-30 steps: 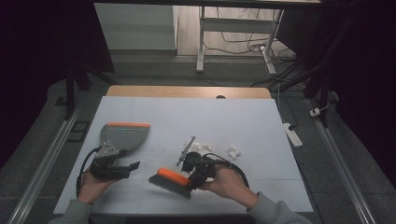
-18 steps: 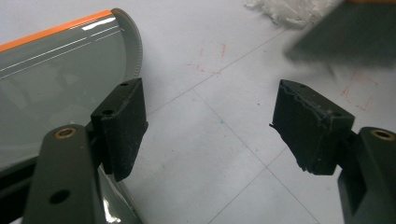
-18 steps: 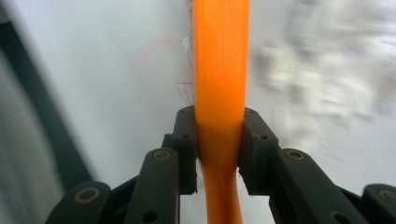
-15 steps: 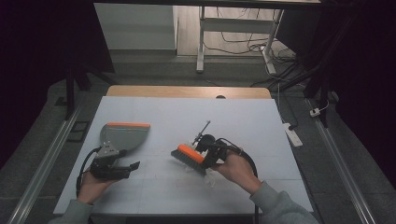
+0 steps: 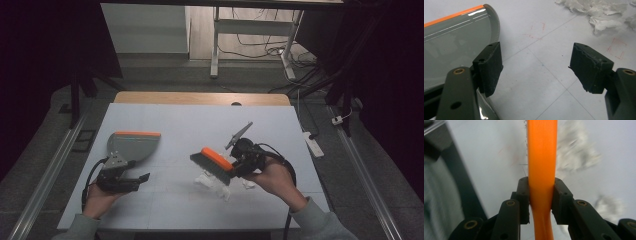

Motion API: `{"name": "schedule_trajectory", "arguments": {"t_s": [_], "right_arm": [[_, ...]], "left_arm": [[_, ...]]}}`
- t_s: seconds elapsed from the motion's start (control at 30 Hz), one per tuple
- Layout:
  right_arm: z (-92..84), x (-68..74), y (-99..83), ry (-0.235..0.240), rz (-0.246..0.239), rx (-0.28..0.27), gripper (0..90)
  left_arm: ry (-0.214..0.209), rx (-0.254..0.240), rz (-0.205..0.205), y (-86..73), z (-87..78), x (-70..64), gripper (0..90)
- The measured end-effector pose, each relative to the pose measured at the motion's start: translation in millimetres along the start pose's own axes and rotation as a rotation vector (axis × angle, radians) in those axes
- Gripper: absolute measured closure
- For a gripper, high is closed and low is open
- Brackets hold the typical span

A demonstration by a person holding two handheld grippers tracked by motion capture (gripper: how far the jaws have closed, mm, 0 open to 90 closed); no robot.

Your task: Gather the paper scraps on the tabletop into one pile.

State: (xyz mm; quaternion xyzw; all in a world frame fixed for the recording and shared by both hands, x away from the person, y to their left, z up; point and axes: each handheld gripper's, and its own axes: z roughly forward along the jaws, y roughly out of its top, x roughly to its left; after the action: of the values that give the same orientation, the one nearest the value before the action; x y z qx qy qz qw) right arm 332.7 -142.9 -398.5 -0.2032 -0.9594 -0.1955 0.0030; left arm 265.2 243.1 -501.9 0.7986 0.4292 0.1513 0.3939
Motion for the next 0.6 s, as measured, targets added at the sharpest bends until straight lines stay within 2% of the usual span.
{"name": "schedule_trajectory", "arguments": {"t_s": [0.1,0.2,0.27,0.37,0.43,0.57,0.6], "right_arm": [[16.3,11.2,-12.8,0.052,-0.035,0.075,70.7],[32.7,20.3,-19.5,0.044,-0.096,0.147,70.7],[42.8,22.8,-18.9,0.026,-0.133,0.176,70.7],[50.2,21.6,-10.5,0.000,-0.161,0.191,70.7],[54.0,18.8,-1.8,-0.038,-0.194,0.211,70.7],[59.5,4.1,13.9,-0.074,-0.198,0.192,70.7],[59.5,1.1,15.8,-0.077,-0.186,0.184,70.7]], "left_arm": [[0.001,0.002,0.002,0.0,0.2,0.1,26.8],[0.002,0.006,0.001,0.3,1.4,0.0,26.8],[0.002,0.007,0.003,0.6,1.7,-0.3,26.8],[0.004,0.007,0.003,0.6,1.7,-0.3,26.8],[0.005,0.005,0.001,0.5,1.8,-0.1,26.8],[0.007,0.007,0.003,0.2,1.8,-0.7,26.8],[0.006,0.007,0.003,0.0,1.5,-0.7,26.8]]}}
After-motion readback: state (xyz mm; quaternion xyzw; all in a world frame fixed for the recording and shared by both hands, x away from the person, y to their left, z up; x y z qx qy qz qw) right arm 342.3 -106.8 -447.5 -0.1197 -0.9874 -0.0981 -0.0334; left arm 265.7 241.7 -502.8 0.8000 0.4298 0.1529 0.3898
